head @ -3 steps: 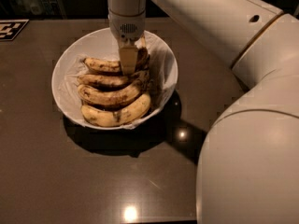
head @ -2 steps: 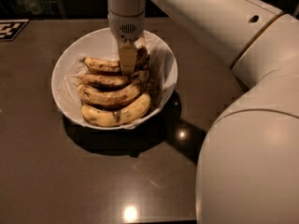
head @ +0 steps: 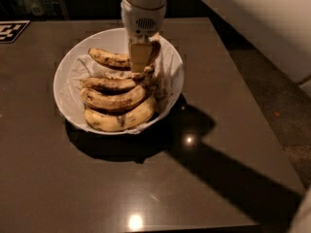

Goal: Pick banana from white bowl

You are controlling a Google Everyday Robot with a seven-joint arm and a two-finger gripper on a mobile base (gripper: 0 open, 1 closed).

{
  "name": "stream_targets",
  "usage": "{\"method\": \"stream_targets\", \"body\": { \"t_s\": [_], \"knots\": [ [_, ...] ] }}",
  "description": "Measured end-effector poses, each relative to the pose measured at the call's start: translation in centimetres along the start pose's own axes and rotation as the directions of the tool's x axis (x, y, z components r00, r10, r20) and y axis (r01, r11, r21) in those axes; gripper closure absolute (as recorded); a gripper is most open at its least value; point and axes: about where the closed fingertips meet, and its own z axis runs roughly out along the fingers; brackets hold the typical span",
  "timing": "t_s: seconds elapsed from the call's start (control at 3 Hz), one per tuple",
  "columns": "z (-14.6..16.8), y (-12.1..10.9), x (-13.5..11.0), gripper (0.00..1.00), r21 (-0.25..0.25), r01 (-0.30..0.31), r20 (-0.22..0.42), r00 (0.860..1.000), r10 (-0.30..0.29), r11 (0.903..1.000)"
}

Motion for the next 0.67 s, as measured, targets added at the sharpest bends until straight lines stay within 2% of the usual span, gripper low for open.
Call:
{"method": "stream_targets", "body": {
  "t_s": [0.33, 0.67],
  "knots": [
    [-4.4, 2.5, 0.1, 1.00, 0.066, 0.021, 0.044, 0.999, -0.024, 0.9976],
    [-8.9, 6.5, 0.5, 1.00, 0.135, 0.034, 0.108, 0.993, -0.049, 0.9902]
  ]
}}
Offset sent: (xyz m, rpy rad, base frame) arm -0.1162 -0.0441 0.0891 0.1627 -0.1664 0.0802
